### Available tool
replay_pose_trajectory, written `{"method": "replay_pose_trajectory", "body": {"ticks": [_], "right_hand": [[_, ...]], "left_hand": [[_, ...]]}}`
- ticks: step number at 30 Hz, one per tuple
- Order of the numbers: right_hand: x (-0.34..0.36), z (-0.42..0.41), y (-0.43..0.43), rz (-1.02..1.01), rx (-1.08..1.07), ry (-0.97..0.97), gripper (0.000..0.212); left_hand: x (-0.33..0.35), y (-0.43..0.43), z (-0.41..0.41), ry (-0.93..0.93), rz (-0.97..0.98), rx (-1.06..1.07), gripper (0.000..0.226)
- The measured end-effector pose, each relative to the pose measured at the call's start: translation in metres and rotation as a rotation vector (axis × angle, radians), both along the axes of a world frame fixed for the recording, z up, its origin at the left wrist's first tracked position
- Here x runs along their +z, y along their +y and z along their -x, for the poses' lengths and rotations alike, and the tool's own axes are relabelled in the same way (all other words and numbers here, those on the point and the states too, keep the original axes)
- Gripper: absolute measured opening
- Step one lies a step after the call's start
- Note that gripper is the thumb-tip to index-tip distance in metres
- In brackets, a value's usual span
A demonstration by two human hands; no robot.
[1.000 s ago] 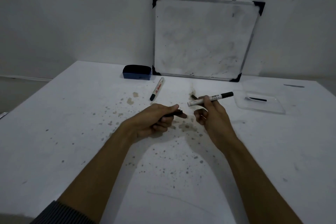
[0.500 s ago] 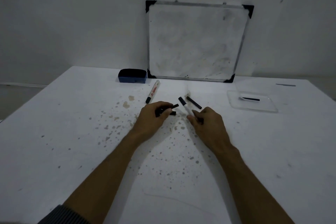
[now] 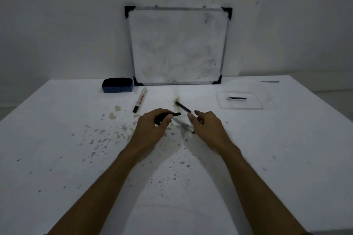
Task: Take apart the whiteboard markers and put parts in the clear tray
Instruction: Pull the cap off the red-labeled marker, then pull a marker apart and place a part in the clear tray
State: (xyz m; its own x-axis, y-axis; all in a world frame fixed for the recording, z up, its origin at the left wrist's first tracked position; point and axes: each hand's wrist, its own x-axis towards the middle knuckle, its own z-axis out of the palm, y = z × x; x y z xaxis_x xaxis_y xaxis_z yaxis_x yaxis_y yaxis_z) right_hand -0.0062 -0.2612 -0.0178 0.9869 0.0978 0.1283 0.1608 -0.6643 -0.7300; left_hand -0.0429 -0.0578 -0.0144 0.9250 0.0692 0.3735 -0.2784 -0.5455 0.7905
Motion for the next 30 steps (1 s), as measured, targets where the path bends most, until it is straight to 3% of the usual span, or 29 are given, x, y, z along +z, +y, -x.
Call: {"method": "replay_pose_trajectory", "body": {"ticks": [2,4,10,13,15,24,30], "right_hand": [[0.008,-0.001,-0.024,0.055,0.006,0.069,0.052],[0.015,-0.003,-0.058,0.123,-0.014,0.104,0.043],[0.012,-0.035,-0.138,0.152,-0.261,0.084,0.031],[-0.001,-0.048,-0.162,0.29,-0.436,-0.034,0.029],[-0.012,-0.053,-0.173,0.23,-0.513,-0.106,0.026],[-0.023,-0.067,-0.179,0.124,-0.569,-0.151,0.013],[-0.025,-0.069,-0.18,0.139,-0.572,-0.168,0.013]], "left_hand": [[0.006,-0.013,-0.006,0.025,-0.054,-0.068,0.016],[0.013,-0.031,-0.015,0.058,-0.093,-0.144,0.016],[0.048,-0.099,-0.053,0.088,-0.198,-0.371,0.019],[0.064,-0.136,-0.092,0.04,-0.252,-0.389,0.023],[0.07,-0.16,-0.123,0.018,-0.296,-0.388,0.024],[0.048,-0.244,-0.232,0.12,-0.862,-0.394,0.02],[0.046,-0.25,-0.243,0.138,-1.03,-0.358,0.019]]}}
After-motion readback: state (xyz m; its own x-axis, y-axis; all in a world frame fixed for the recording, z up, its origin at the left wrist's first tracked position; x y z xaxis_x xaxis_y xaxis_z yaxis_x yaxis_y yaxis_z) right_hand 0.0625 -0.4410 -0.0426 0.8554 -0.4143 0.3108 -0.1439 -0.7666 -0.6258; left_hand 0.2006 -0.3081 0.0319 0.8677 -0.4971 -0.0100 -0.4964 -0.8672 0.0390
